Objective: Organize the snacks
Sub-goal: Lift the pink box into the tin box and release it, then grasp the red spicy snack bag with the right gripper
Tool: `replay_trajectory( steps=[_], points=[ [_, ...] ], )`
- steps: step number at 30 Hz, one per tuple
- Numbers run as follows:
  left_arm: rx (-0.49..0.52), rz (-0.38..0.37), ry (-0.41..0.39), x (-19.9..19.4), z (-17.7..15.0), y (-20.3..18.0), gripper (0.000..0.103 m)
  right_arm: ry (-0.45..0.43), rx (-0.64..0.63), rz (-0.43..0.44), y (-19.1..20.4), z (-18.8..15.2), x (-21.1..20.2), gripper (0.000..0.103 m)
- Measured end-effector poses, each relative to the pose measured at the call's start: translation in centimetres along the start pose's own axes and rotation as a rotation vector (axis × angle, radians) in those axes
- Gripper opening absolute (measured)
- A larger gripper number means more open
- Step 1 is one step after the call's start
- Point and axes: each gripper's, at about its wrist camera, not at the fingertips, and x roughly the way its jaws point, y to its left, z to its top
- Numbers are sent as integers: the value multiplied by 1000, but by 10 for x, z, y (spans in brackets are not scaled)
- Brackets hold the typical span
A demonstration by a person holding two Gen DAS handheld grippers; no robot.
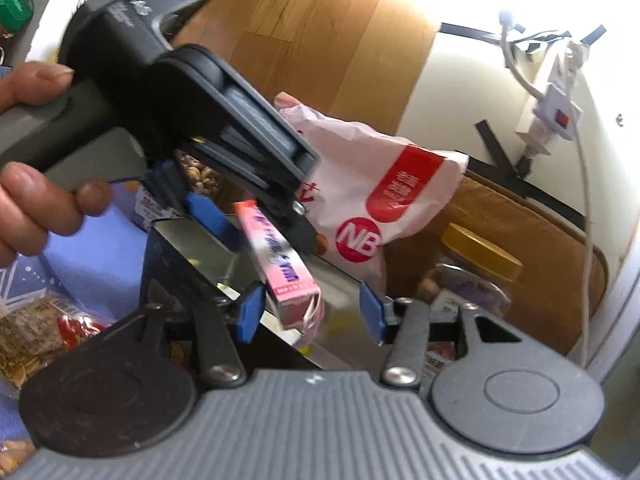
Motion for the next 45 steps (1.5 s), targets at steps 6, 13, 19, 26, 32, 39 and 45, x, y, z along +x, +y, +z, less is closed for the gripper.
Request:
replay_trajectory(
  steps=[6,13,19,26,32,39,45],
  points=[
    [66,99,-13,-11,-5,-9,77,62,150,-72,-28,-3,1,55],
    [71,24,-34,-56,-32,-9,77,28,331,-123,-49,-14,-52,57],
    [81,22,-24,-96,-81,7,77,115,713,-48,-70,-59,-89,57],
    [23,142,-9,-129,-119,43,77,139,816,105,-31,-56,-93,57],
    [11,214,-33,-153,-138,58,77,140,549,221,35,-11,-69,57],
    [58,402,-4,-164,-151,61,77,232,218,169,82,2,-23,54],
    [86,484,2,-168,-156,63,77,186,173,101,87,0,-37,27]
  ],
)
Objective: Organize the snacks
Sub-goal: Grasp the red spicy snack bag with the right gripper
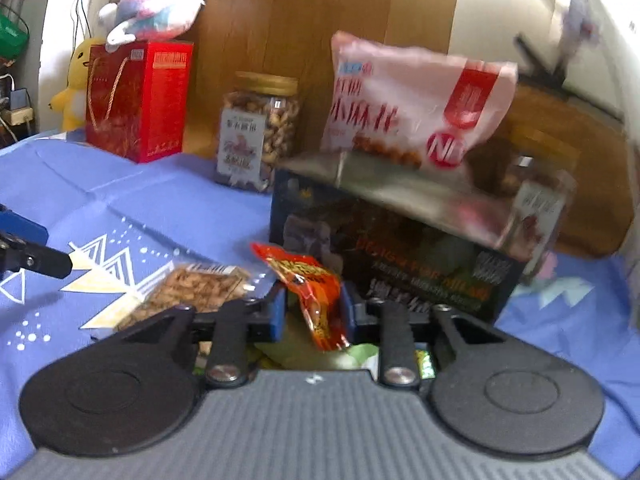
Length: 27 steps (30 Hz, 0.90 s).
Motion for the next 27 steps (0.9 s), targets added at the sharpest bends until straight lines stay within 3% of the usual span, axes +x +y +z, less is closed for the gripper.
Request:
replay_trajectory(
  steps=[5,8,12,15,16,19,23,25,27],
  points=[
    [13,62,10,1,-2,1,76,-97,-61,19,20,2,-41,21],
    [14,103,22,5,-4,4,76,-113,-96,127,40,-2,-66,17],
    [30,148,21,6,-7,5,76,-66,-135,265,62,-17,-73,17],
    [39,163,23,6,-7,5,76,20,-145,374,70,-26,-68,31],
    [39,162,23,6,-7,6,76,33,-137,385,71,-29,-69,40],
    [44,168,22,5,-8,5,76,63,9,474,52,-29,-68,44],
    [41,167,24,6,-7,5,76,72,235,476,21,-27,-62,50],
    [16,132,29,3,-6,9,76,83,321,480,11,-27,-58,51],
    [-28,47,32,-3,-4,17,77,93,353,471,7,-29,-55,52]
  ],
)
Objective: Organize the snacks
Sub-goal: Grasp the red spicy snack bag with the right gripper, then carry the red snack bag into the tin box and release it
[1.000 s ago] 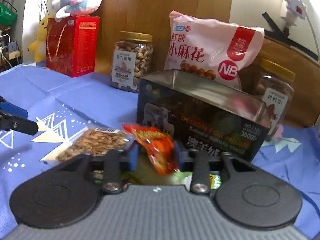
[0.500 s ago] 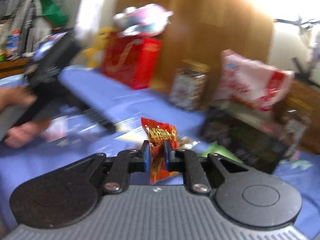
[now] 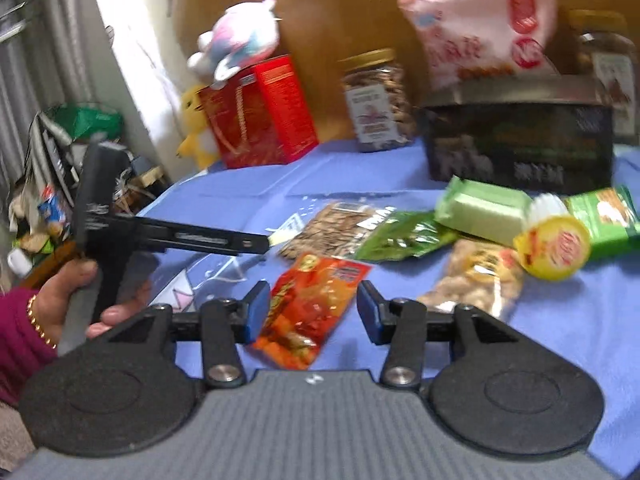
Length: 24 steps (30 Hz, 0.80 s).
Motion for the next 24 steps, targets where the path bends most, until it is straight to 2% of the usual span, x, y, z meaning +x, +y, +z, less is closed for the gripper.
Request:
replay_trajectory(
  steps=[2,4,10,12,13,16,18,20,22,24],
  points=[
    [-58,-132,3,-10,1,12,78,6,-10,-20,1,-2,-1,57],
    [-79,-229,5,-17,0,19,79,18,-16,-13,2,-5,1,60],
    [-48,-440,101,-13,-7,2,80,72,-72,-10,8,-11,13,64],
    [-24,-458,133,-6,-10,-9,80,74,-110,-11,13,-13,15,72],
    [-6,-449,109,-6,-13,-16,80,77,-126,-9,15,-13,17,75],
    [63,-464,93,-4,-17,-35,76,83,-210,-19,26,-17,23,76],
    [106,-457,77,-3,-19,-47,67,91,-278,-27,38,-20,29,75],
    [130,-446,69,-4,-22,-54,61,86,-344,-53,48,-23,32,67],
    [108,-451,72,-5,-21,-51,58,65,-394,-74,54,-25,32,65],
    [61,-500,83,-7,-15,-43,44,21,-405,-97,54,-25,28,53]
  ],
)
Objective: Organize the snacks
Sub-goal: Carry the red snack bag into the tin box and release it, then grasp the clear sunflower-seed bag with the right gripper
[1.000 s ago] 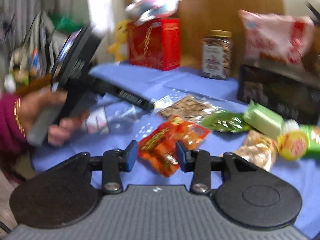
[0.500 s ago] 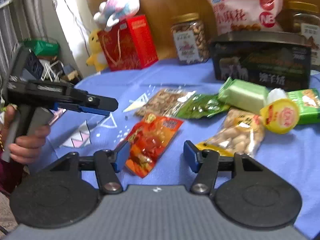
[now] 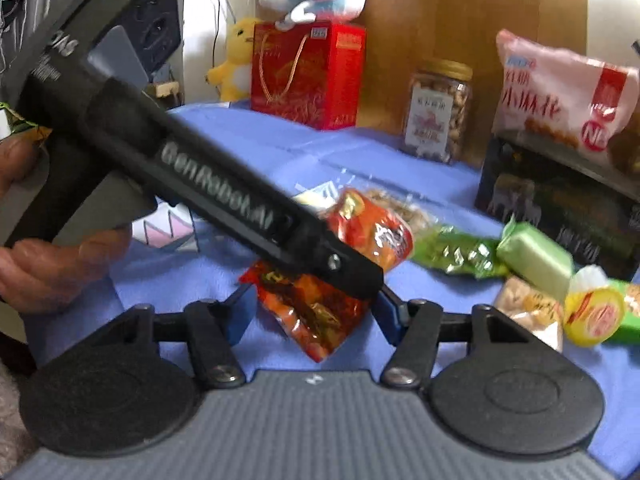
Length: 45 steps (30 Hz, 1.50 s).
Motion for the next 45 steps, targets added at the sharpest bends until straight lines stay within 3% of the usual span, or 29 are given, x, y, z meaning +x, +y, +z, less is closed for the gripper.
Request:
replay_trajectory(
  steps=[4,11,15,19,22,25,26,27,28,31,35,37,41,44,45],
  points=[
    [3,-23,-37,-6,24,-5,44,-79,29,-34,-15,10,-11,52],
    [172,-21,-144,10,103,-44,46,-221,2,-203,-57,49,-18,52],
    [250,1,-218,42,150,-62,51,-277,24,-296,-107,76,-7,52],
    [269,40,-249,84,184,-64,56,-269,27,-373,-148,92,19,52],
    [237,55,-216,113,199,-53,56,-227,52,-402,-175,95,45,53],
    [214,133,-166,140,202,-44,57,-177,103,-420,-187,91,56,53],
    [211,165,-152,145,201,-42,64,-173,120,-414,-189,90,55,57],
    [203,201,-155,147,200,-40,79,-169,136,-407,-191,89,54,60],
    [198,225,-162,146,198,-39,84,-170,142,-412,-190,87,52,64],
    [208,243,-191,128,193,-40,82,-197,163,-421,-183,82,46,65],
    [187,195,-270,79,184,-32,83,-239,187,-377,-161,78,21,65],
    [150,188,-288,54,176,-21,83,-250,202,-316,-149,77,10,65],
    [91,323,-200,29,143,7,80,-177,275,-106,-121,67,5,65],
    [91,442,-124,23,110,22,80,-73,437,93,-108,53,20,65],
    [91,479,-108,20,99,27,80,-50,474,122,-104,49,25,65]
  ],
)
